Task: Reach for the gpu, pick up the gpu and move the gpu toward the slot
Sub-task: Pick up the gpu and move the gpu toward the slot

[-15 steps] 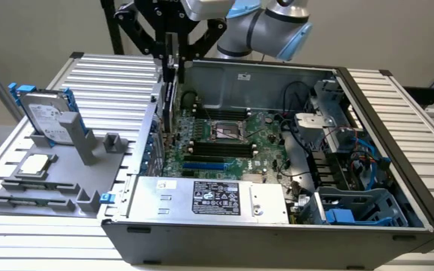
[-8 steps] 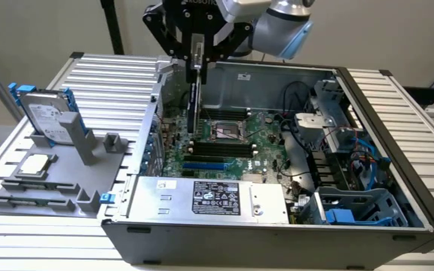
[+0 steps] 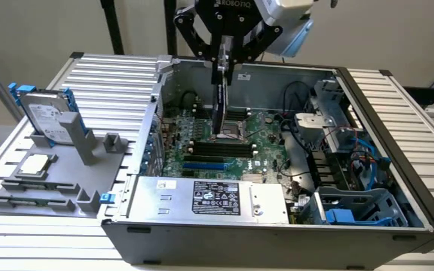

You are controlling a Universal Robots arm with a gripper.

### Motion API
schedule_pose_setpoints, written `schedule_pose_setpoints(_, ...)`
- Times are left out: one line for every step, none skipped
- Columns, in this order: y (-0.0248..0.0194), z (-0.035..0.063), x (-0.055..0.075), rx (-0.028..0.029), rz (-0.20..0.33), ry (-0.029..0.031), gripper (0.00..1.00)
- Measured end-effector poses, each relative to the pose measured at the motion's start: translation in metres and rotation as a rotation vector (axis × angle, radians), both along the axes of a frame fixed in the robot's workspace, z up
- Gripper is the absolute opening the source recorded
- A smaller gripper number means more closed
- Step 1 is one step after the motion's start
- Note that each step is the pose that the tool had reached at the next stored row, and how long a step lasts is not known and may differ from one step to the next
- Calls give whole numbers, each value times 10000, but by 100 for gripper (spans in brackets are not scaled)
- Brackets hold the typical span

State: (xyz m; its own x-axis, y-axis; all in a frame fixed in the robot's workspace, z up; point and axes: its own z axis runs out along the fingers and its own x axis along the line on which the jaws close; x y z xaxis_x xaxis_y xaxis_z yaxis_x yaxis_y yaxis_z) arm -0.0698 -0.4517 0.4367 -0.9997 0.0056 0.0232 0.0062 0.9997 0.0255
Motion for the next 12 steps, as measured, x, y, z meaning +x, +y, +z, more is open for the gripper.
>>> schedule_pose_setpoints(1,-1,46,0,0,0,26)
schedule_pose_setpoints(2,-2,94,0,1,0,26)
schedule_pose_setpoints(2,-2,139,0,0,1,26)
schedule_pose_setpoints(2,-2,169,-1,0,2,26)
schedule_pose_setpoints(2,-2,175,0,2,3,26)
schedule_pose_setpoints(2,-3,174,1,1,3,26)
schedule_pose_setpoints(2,-3,174,1,1,3,26)
schedule_pose_setpoints(2,-3,174,1,0,3,26)
schedule_pose_setpoints(2,-3,175,1,1,3,26)
schedule_pose_setpoints(2,-2,175,1,1,3,26)
schedule_pose_setpoints(2,-3,175,1,1,3,26)
schedule_pose_setpoints(2,-2,175,1,1,4,26)
